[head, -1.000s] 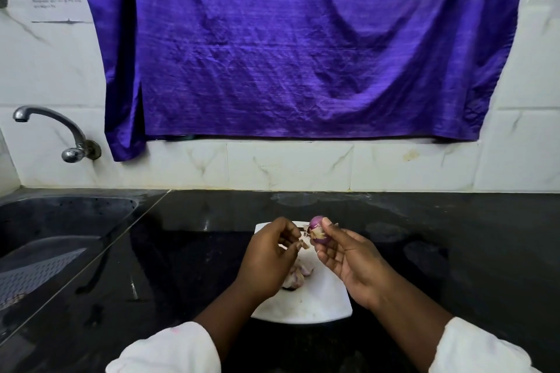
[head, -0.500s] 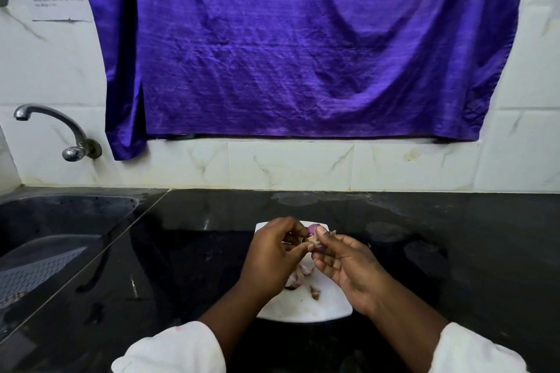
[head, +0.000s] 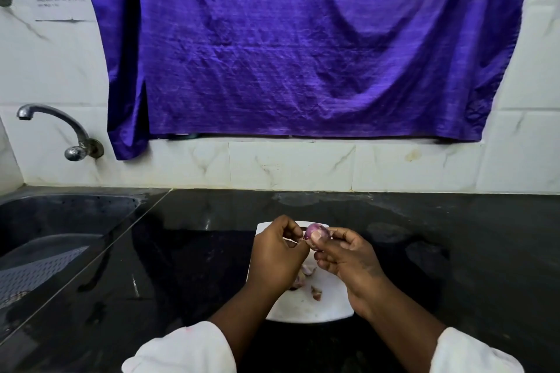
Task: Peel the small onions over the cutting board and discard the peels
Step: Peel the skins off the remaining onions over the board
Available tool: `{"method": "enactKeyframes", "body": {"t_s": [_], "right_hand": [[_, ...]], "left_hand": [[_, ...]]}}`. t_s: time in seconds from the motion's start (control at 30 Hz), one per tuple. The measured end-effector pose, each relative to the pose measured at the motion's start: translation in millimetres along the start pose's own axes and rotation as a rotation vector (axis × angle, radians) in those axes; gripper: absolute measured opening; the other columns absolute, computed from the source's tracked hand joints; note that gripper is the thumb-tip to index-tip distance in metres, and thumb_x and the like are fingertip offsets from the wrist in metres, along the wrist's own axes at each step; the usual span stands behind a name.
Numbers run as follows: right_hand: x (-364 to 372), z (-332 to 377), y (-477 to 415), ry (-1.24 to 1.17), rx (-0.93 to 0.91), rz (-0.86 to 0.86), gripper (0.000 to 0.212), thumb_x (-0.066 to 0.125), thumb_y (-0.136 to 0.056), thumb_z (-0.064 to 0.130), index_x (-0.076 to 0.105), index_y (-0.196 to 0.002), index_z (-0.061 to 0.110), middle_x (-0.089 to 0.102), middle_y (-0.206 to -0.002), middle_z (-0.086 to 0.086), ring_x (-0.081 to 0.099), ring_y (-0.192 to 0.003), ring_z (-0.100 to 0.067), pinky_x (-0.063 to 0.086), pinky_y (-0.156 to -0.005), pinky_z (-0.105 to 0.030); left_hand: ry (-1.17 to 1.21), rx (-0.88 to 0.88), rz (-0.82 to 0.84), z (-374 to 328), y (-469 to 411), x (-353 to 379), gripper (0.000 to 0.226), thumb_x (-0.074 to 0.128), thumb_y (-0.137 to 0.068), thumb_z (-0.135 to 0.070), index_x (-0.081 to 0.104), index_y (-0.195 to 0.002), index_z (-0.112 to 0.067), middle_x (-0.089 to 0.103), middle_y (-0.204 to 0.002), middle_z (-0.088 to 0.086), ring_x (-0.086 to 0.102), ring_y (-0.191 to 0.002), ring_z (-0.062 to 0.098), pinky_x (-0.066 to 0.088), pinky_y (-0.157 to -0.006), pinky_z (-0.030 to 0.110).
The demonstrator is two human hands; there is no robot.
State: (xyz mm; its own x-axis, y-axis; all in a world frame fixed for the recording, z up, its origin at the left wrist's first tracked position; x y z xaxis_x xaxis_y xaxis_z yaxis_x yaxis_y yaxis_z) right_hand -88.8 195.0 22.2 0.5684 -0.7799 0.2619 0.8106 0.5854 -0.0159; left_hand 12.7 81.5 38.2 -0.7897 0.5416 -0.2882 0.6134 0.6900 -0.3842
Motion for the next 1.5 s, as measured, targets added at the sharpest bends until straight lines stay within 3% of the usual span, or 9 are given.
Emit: {"method": "enactKeyframes", "body": {"t_s": [0.1, 0.27, 0.4, 0.7, 0.8, 0.93, 1.2, 1.3, 1.5], "right_hand": [[2, 3, 2, 0.033, -0.023, 0.035, 0.026, 0.082, -0.082, 0.016, 0.074, -0.107, 0.015, 0.08, -0.092, -0.011, 0.069, -0.075, -0.019, 0.059, -0.067, -0.029], [3, 3, 3, 0.051, -0.065, 0.055, 0.021, 0.081, -0.084, 0.017, 0.077, -0.105, 0.017, 0.081, -0.092, -0.01, 0.072, -0.076, -0.017, 0.06, -0.066, -0.026], [-1, 0, 0, 0.036, -0.044, 0.05, 0.02, 0.08, -0.085, 0.015, 0.076, -0.104, 0.014, 0.081, -0.091, -0.01, 0.068, -0.074, -0.018, 0.058, -0.07, -0.03], [-7, -4, -5, -0.048, 0.062, 0.11, 0.028, 0.079, -0.085, 0.022, 0.076, -0.108, 0.007, 0.08, -0.099, -0.015, 0.068, -0.073, -0.014, 0.058, -0.075, -0.03], [-6, -5, -6, -0.111, 0.114, 0.11, 0.032, 0.08, -0.083, 0.023, 0.076, -0.11, 0.005, 0.079, -0.097, -0.014, 0.069, -0.071, -0.013, 0.058, -0.068, -0.026], [-6, -3, -7, -0.14, 0.15, 0.114, 0.037, 0.081, -0.08, 0.025, 0.074, -0.11, 0.005, 0.078, -0.095, -0.013, 0.069, -0.07, -0.014, 0.059, -0.064, -0.025], [-10, -7, -6, -0.057, 0.146, 0.05, 0.028, 0.079, -0.084, 0.023, 0.074, -0.105, 0.006, 0.078, -0.089, -0.012, 0.07, -0.076, -0.02, 0.059, -0.07, -0.029], [-11, -9, -6, -0.032, 0.147, 0.049, 0.033, 0.081, -0.083, 0.025, 0.075, -0.108, 0.005, 0.079, -0.091, -0.012, 0.07, -0.076, -0.018, 0.059, -0.068, -0.027], [-8, -10, -5, 0.002, 0.157, 0.035, 0.038, 0.082, -0.082, 0.027, 0.071, -0.112, 0.006, 0.079, -0.1, -0.016, 0.072, -0.079, -0.02, 0.059, -0.067, -0.029]], "left_hand": [[-0.061, -0.006, -0.048, -1, -2, -1, 0.017, 0.079, -0.084, -0.013, 0.065, -0.088, -0.02, 0.069, -0.075, -0.003, 0.062, -0.062, 0.006, 0.048, -0.054, 0.017], [-0.169, 0.051, -0.09, -6, -2, 2, 0.015, 0.078, -0.083, -0.015, 0.065, -0.078, -0.018, 0.067, -0.068, -0.004, 0.064, -0.066, 0.013, 0.052, -0.06, 0.028], [-0.152, 0.028, -0.044, 0, -7, 1, 0.011, 0.076, -0.084, -0.009, 0.072, -0.08, -0.018, 0.071, -0.069, -0.005, 0.069, -0.066, 0.009, 0.055, -0.06, 0.022], [0.002, -0.006, 0.065, 8, -15, -6, 0.022, 0.079, -0.086, -0.001, 0.076, -0.073, -0.019, 0.076, -0.069, 0.001, 0.075, -0.065, 0.017, 0.064, -0.066, 0.034], [-0.073, 0.011, 0.058, 11, -19, -10, 0.031, 0.076, -0.086, 0.002, 0.073, -0.069, -0.024, 0.075, -0.068, -0.001, 0.073, -0.063, 0.013, 0.062, -0.063, 0.033], [-0.225, 0.015, 0.068, 24, -21, -14, 0.022, 0.075, -0.083, -0.002, 0.076, -0.073, -0.021, 0.077, -0.069, -0.005, 0.075, -0.065, 0.013, 0.064, -0.067, 0.04], [-0.488, 0.034, 0.227, 19, -14, -8, 0.025, 0.06, -0.095, -0.019, 0.081, -0.106, -0.028, 0.079, -0.092, -0.008, 0.067, -0.069, 0.002, 0.053, -0.067, 0.021], [-0.55, 0.067, 0.189, 19, -15, -12, 0.022, 0.063, -0.094, -0.021, 0.08, -0.103, -0.03, 0.079, -0.09, -0.011, 0.072, -0.077, 0.004, 0.06, -0.075, 0.026], [-0.573, 0.109, 0.15, 20, -14, -12, 0.011, 0.072, -0.088, -0.023, 0.076, -0.093, -0.032, 0.067, -0.087, -0.017, 0.065, -0.079, 0.003, 0.057, -0.069, 0.028]]}}
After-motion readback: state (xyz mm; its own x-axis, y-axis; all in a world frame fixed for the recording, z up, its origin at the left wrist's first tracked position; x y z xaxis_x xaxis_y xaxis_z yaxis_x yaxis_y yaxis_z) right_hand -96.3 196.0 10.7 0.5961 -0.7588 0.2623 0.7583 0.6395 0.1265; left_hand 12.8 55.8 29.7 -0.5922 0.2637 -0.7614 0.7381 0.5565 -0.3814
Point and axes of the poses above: each hand's wrist, its own y-axis away from the middle knuckle, its own x-axis out of the palm, z = x × y, the point moved 4 cm from there along -y, towards the middle knuckle
